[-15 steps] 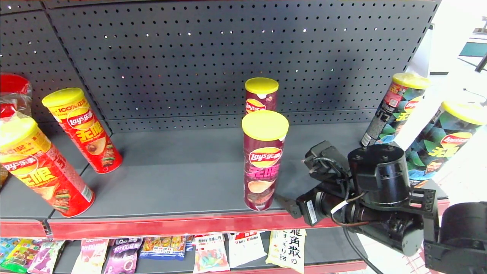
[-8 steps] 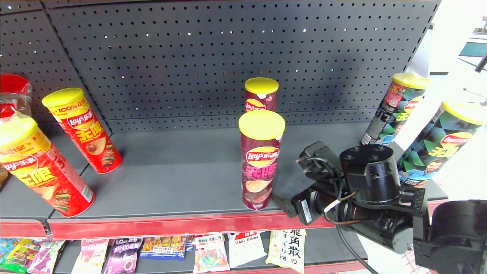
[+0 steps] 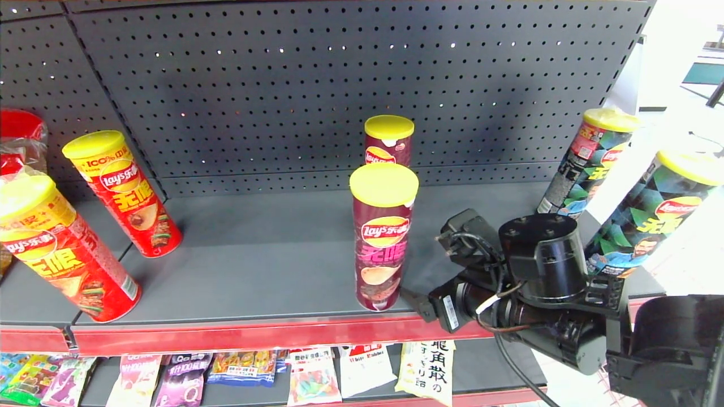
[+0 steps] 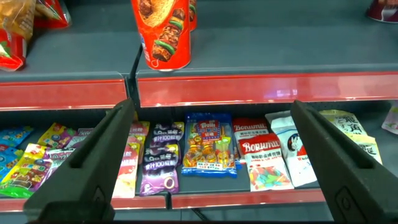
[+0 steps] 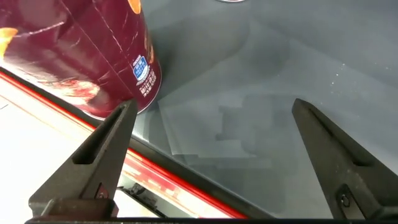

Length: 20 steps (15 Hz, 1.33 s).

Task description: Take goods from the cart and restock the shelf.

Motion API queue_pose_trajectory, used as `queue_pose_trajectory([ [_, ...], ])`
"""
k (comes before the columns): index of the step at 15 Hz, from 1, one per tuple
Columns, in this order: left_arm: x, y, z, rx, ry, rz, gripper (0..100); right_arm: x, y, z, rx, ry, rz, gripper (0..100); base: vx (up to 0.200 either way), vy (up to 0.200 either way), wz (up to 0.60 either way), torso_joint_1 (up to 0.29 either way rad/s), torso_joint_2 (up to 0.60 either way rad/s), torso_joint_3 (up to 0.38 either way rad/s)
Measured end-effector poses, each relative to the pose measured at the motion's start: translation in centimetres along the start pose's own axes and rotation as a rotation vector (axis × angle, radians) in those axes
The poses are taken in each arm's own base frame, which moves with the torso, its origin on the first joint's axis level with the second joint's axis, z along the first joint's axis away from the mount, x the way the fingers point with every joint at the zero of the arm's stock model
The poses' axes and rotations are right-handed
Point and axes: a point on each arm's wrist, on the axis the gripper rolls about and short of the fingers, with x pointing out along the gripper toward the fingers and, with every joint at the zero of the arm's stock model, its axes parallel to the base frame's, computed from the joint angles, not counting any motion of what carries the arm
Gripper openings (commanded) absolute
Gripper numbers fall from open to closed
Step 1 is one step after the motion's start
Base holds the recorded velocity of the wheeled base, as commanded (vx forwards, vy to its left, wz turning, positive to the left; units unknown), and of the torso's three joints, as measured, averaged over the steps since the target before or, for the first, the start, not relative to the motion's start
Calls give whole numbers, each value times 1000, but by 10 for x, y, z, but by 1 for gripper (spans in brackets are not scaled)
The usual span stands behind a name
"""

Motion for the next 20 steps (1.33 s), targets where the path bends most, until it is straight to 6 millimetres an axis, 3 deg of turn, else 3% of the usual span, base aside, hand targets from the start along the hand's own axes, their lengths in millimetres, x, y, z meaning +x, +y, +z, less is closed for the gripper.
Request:
queue_pose_trajectory([
  [6, 0, 0, 0, 0, 1, 0, 100, -2, 0, -1, 0, 2, 0, 100, 0, 0, 0, 0, 0, 0],
  [10, 0, 0, 0, 0, 0, 0, 100, -23, -7, -3, -14, -17, -4, 100, 0, 0, 0, 0, 0, 0],
  [14, 0, 0, 0, 0, 0, 0, 100, -69, -22, -21, -14, -38, -11, 100, 0, 0, 0, 0, 0, 0],
  [20, 0, 0, 0, 0, 0, 0, 100, -159, -57, -84, -15, -75, -15, 100, 0, 0, 0, 0, 0, 0],
])
